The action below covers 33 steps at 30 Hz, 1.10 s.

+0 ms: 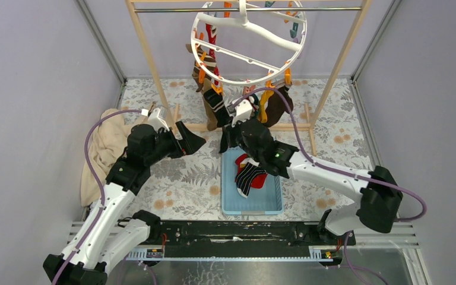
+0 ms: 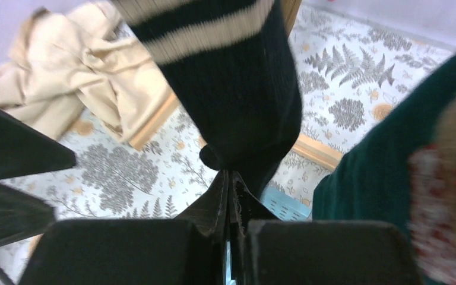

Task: Remove the socks clipped to the hanger
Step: Remove the sock from the hanger.

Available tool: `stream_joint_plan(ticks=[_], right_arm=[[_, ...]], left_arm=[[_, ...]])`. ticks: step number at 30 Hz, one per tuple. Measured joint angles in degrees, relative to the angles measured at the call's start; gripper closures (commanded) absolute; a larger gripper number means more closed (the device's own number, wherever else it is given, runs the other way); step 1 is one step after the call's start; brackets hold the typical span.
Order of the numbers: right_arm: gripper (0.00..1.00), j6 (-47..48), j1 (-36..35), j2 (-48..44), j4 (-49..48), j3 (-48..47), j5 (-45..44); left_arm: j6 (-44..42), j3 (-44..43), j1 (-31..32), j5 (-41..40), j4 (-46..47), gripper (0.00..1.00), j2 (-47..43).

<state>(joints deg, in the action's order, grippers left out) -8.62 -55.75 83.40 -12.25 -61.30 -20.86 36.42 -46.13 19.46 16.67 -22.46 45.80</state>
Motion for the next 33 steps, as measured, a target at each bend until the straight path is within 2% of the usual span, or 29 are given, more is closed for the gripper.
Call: stream_joint_plan(ticks=[6, 15, 33], right_arm=[[1.00, -0.13, 0.00, -5.86, -0.24, 0.04, 1.09], [1.00, -2.38, 0.00, -6.32, -1.60, 5.14, 4.07], [1.00, -8.24, 0.00, -15.13, -0.26, 2.89, 9.53]], left_arm=[[0.22, 0.22, 0.00, 0.55, 1.07, 0.01, 0.20], [0.42, 0.79, 0.00, 1.11, 1.16, 0.01, 0.22], [3.85, 4.22, 0.00, 8.57, 9.14, 0.01, -1.07]])
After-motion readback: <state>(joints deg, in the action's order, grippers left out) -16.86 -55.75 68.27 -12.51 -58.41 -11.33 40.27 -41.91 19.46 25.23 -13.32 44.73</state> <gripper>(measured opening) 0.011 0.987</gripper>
